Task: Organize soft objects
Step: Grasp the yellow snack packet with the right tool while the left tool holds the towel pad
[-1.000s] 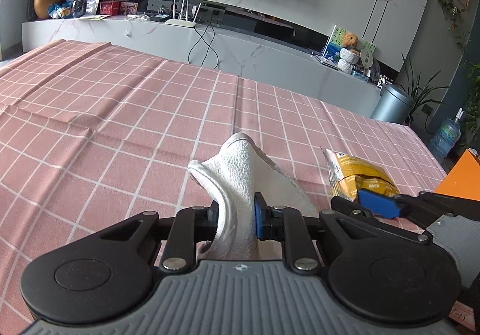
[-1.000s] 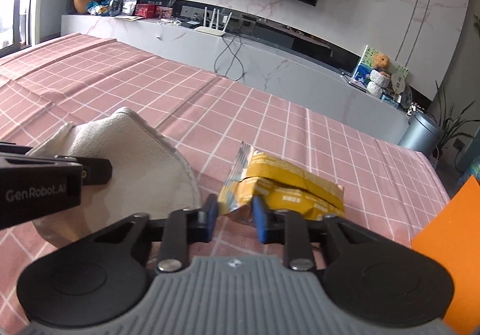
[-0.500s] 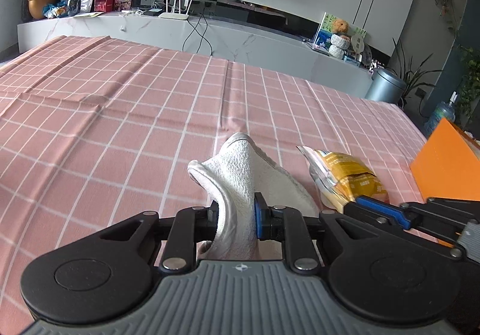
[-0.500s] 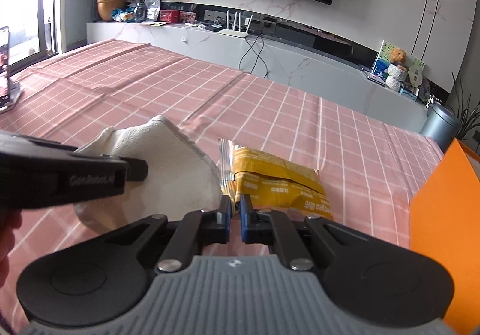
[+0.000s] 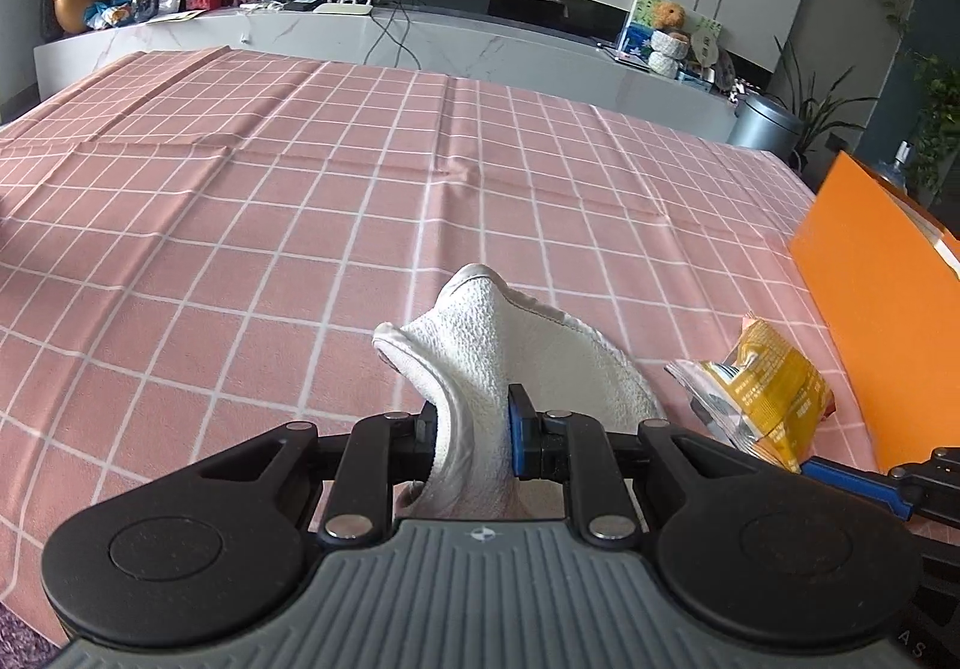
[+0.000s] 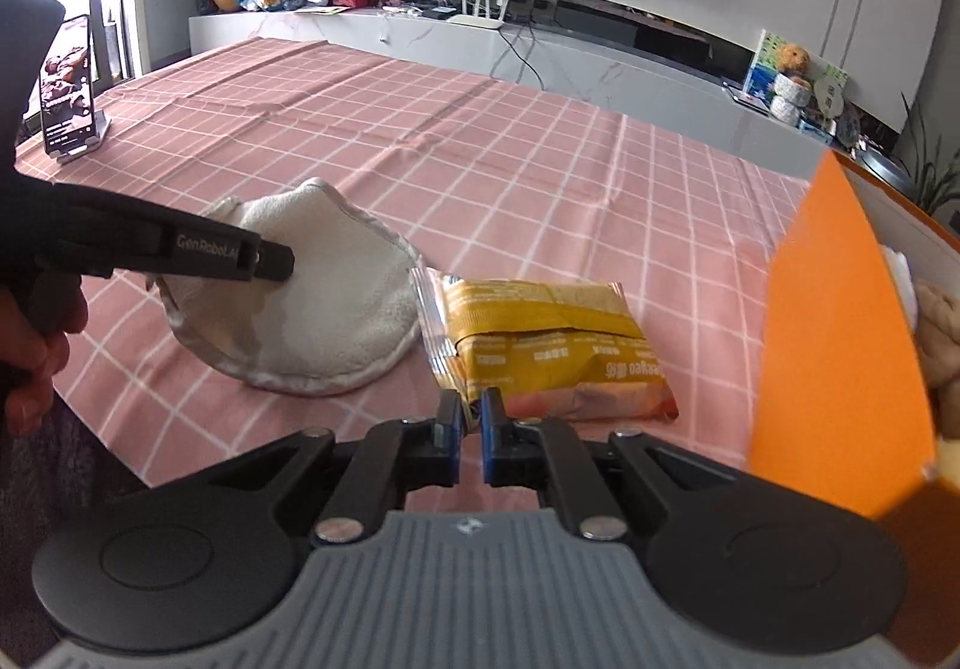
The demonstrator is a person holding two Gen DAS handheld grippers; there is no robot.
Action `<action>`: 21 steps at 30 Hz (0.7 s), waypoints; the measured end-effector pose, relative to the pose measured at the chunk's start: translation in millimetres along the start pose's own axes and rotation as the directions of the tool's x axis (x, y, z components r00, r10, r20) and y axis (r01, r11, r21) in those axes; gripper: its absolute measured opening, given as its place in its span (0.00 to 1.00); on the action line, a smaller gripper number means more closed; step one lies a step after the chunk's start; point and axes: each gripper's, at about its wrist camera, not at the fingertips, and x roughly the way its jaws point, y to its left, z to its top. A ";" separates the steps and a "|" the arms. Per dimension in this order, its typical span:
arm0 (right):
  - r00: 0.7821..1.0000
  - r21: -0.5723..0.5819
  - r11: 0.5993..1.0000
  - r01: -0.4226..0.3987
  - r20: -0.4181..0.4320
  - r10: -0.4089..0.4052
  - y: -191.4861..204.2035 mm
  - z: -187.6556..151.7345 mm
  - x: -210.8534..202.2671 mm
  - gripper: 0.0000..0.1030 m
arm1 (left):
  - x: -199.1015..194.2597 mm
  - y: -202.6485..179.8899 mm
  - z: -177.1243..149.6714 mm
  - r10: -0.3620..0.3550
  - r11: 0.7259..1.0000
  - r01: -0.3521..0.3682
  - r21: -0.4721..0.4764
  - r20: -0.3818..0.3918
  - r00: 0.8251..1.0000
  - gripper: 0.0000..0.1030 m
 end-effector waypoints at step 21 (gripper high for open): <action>0.998 0.379 0.925 0.035 0.034 -0.052 -36.0 -11.1 -25.1 0.75 | -14.6 -16.3 -5.9 -0.016 1.000 0.016 0.023 0.026 1.000 0.21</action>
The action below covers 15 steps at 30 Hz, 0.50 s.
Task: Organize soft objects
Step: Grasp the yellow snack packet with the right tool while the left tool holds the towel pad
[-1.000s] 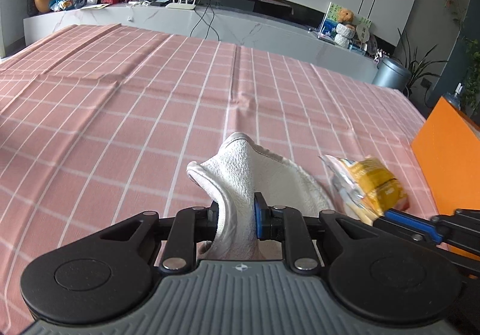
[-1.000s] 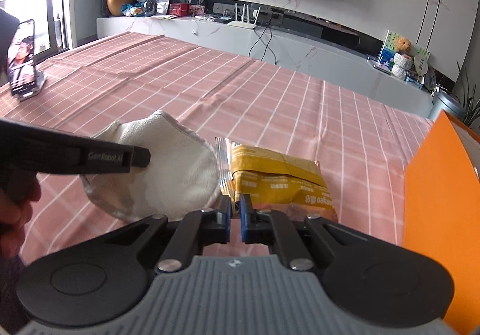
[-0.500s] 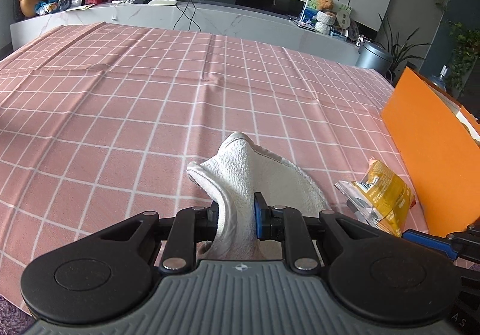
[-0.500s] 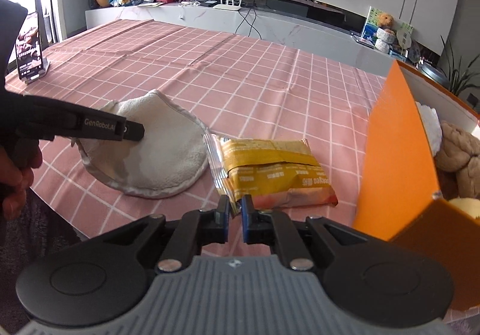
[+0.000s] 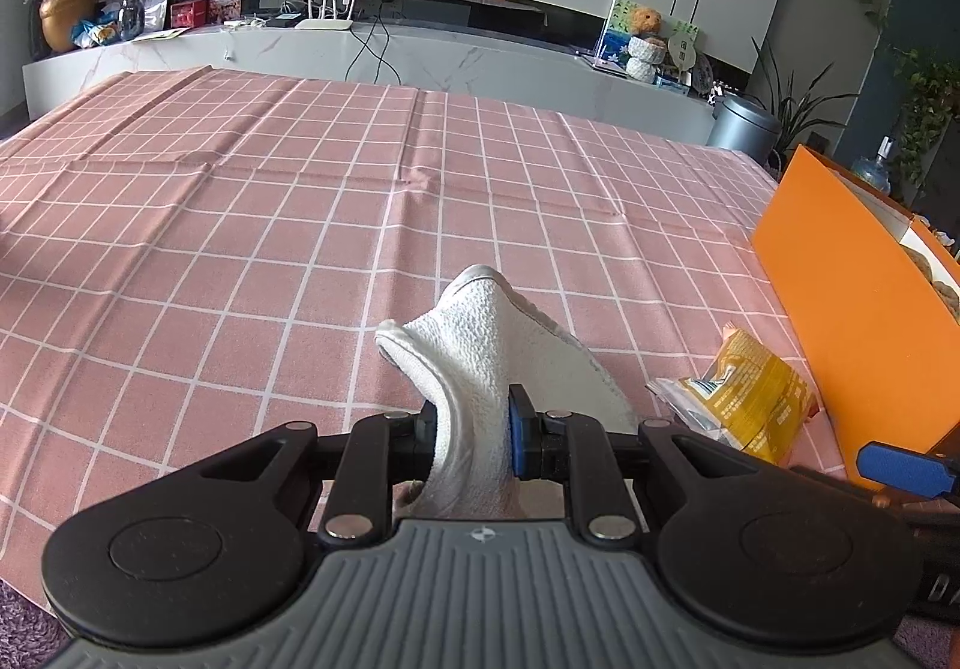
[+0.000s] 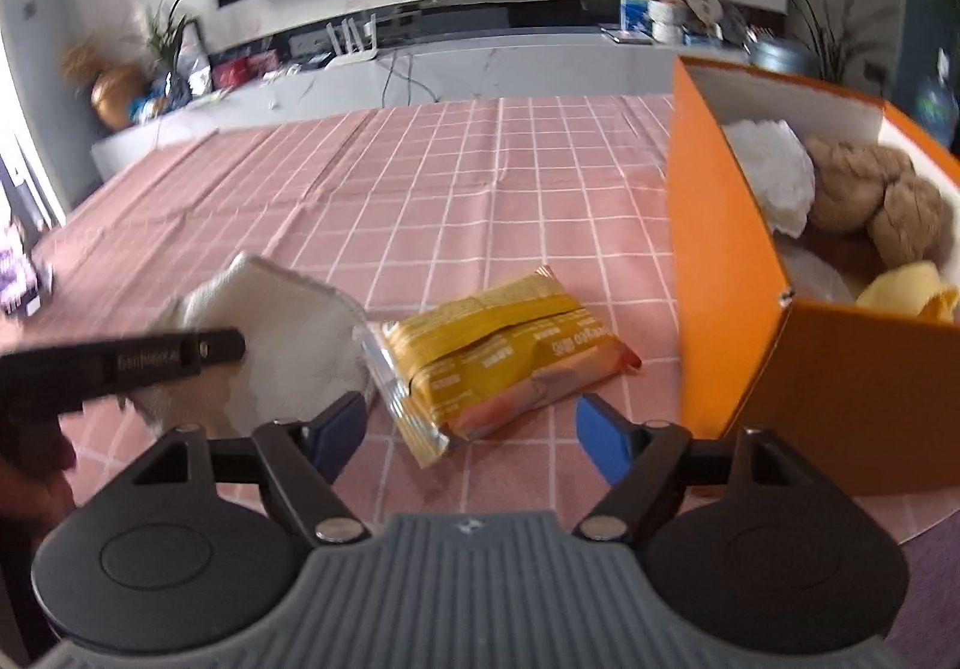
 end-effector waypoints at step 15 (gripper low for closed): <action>0.995 0.311 0.949 0.047 -0.103 -0.016 -7.7 24.6 59.7 0.83 | 16.2 5.2 7.7 0.008 1.000 -0.008 -0.010 0.001 1.000 0.21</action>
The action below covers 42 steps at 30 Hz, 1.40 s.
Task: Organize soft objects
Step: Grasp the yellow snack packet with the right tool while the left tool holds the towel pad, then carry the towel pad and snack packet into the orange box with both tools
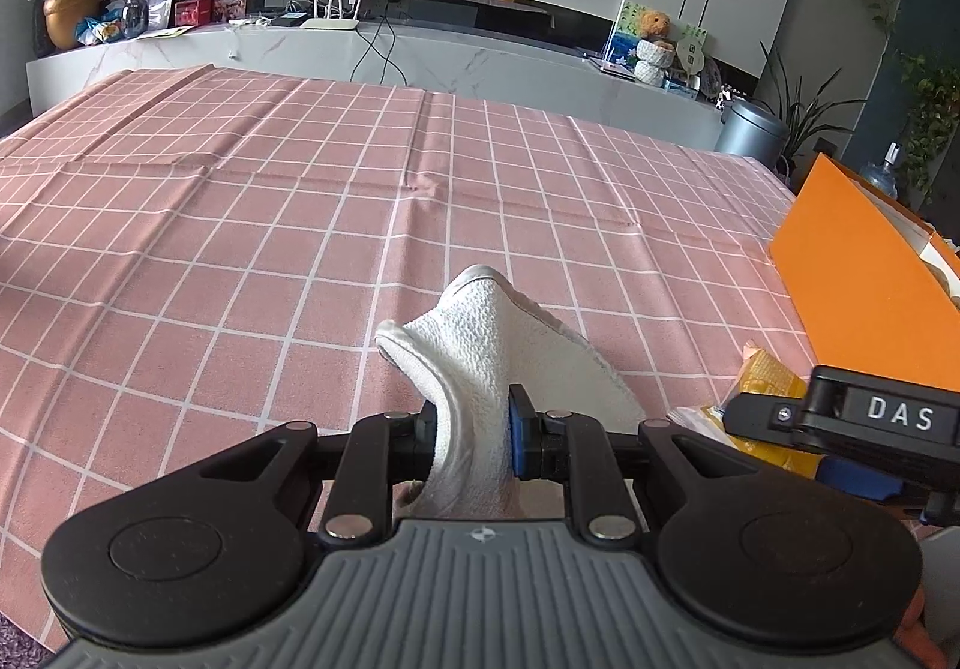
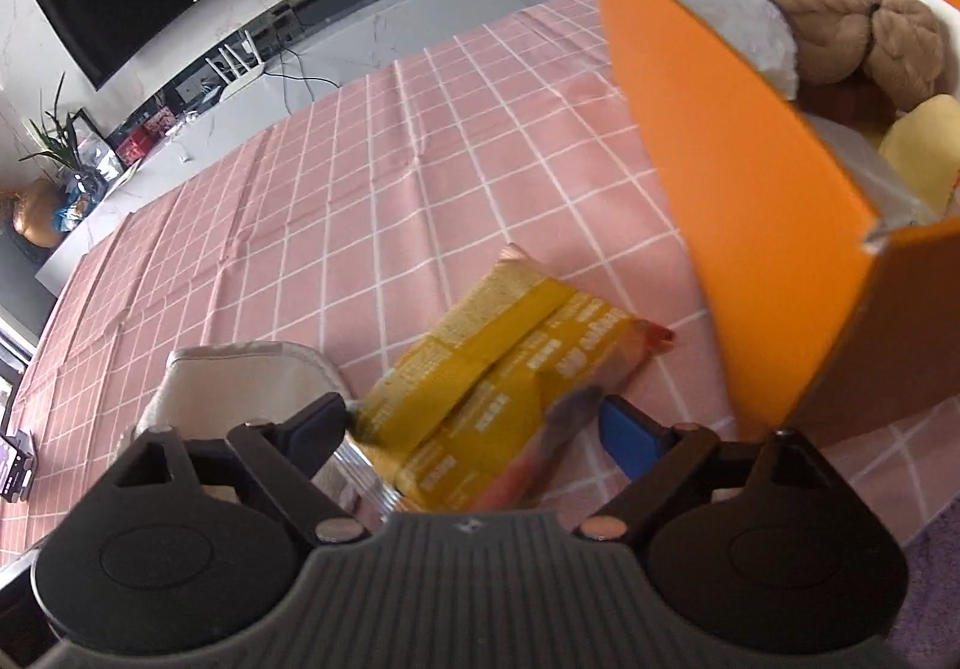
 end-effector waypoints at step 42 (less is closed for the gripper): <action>0.975 -0.424 0.902 -0.086 0.150 0.164 35.7 15.9 -51.5 0.51 | -32.1 -5.7 31.5 -0.038 0.999 0.040 -0.008 0.140 0.989 0.19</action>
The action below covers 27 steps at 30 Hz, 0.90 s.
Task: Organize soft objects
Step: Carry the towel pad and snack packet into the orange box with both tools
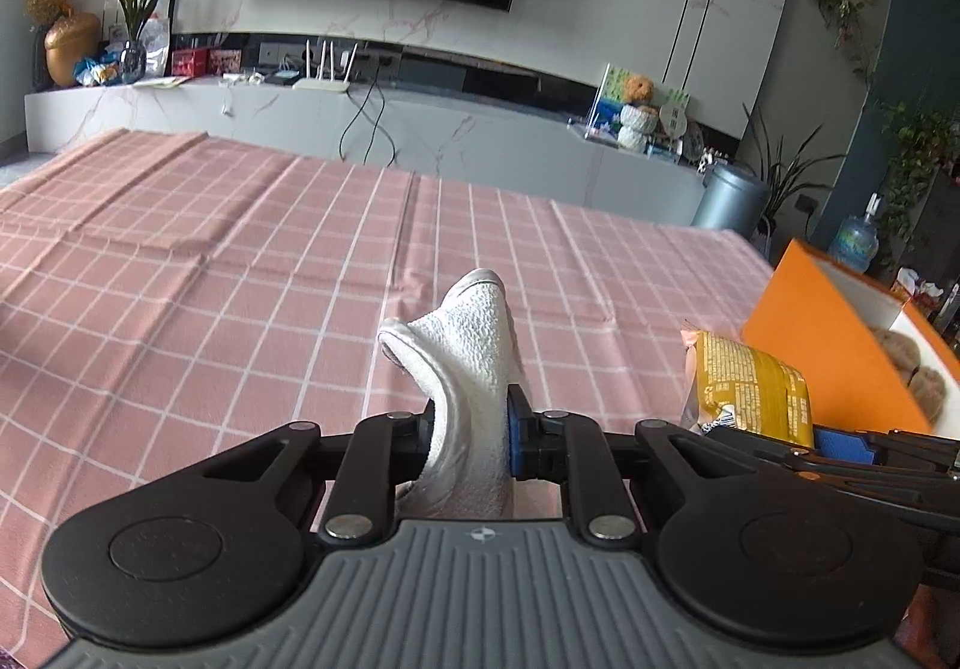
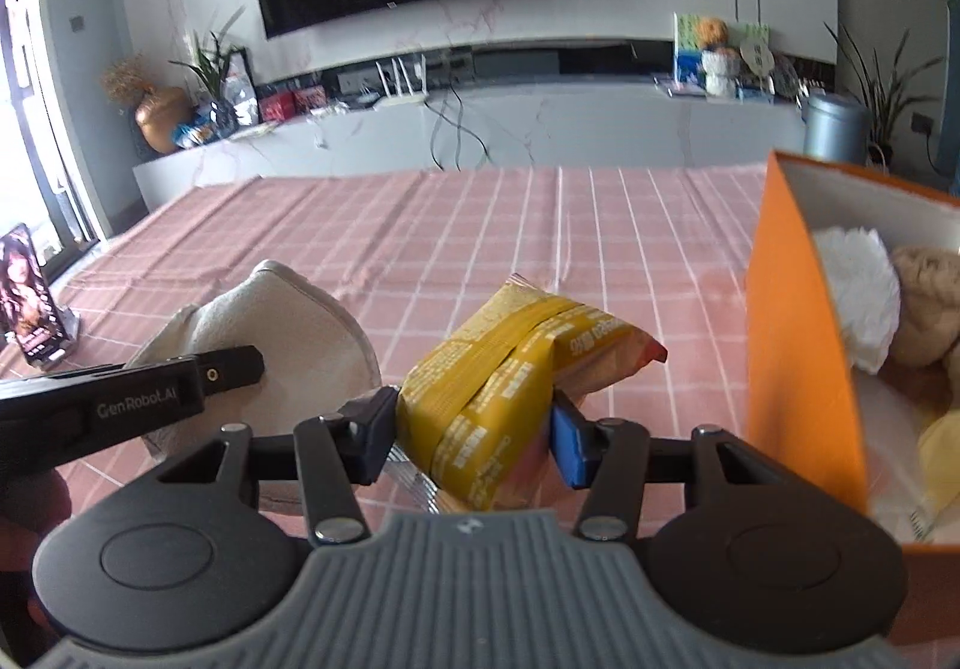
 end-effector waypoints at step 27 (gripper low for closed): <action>0.991 -0.061 0.992 0.115 0.069 -0.110 -170.7 68.5 -144.3 0.51 | -6.8 -164.6 65.3 -0.439 0.883 0.421 0.206 0.049 0.897 0.19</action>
